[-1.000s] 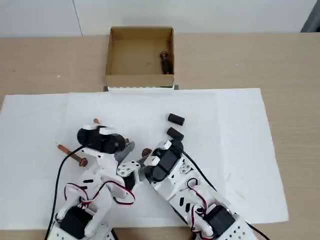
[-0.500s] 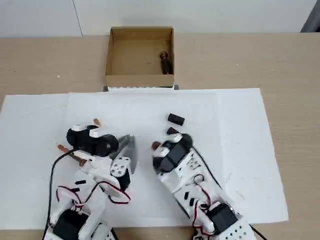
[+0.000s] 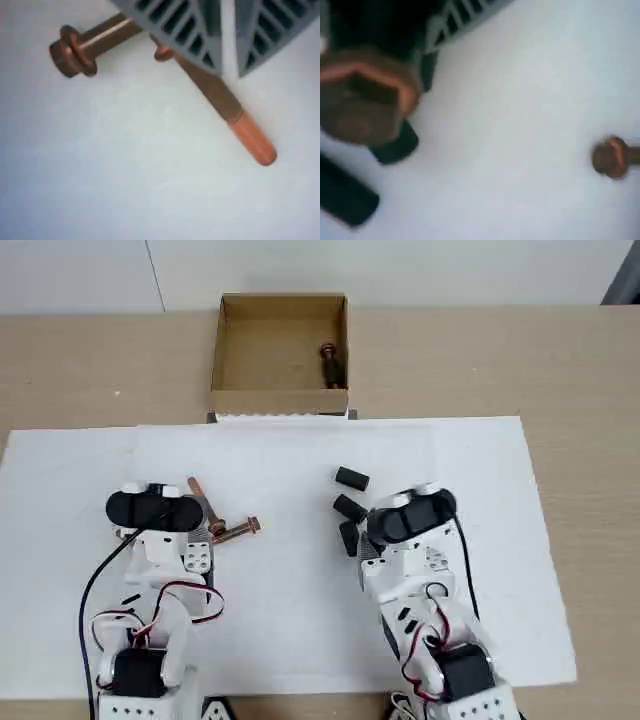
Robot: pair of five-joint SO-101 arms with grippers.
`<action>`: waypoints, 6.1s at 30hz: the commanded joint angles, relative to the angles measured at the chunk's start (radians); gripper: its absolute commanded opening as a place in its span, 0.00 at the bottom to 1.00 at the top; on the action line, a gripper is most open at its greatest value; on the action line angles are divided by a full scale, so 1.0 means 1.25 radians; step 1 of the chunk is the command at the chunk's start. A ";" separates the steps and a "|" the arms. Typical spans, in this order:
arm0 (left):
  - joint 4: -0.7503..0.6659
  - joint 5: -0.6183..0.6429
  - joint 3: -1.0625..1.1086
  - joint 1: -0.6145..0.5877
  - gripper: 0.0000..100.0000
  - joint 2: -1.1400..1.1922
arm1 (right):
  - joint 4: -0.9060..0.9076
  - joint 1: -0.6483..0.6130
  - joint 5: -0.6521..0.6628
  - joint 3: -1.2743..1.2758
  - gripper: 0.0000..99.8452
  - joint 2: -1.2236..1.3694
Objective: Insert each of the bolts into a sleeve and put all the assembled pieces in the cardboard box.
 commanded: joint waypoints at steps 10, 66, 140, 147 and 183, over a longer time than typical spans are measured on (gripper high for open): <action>-0.004 -0.007 0.029 -0.006 0.00 -0.007 | -0.001 0.013 0.011 -0.384 0.00 0.371; -0.002 -0.006 0.029 -0.007 0.00 -0.007 | -0.118 0.017 0.349 -1.964 0.12 2.043; -0.002 -0.006 0.029 -0.009 0.00 -0.007 | 0.233 -0.083 0.142 -0.886 0.02 1.286; -0.002 -0.006 0.029 -0.009 0.00 -0.007 | 0.170 -0.080 0.141 -0.832 0.11 1.286; -0.002 -0.006 0.029 -0.007 0.00 -0.007 | 0.296 -0.031 0.166 -0.945 0.00 1.353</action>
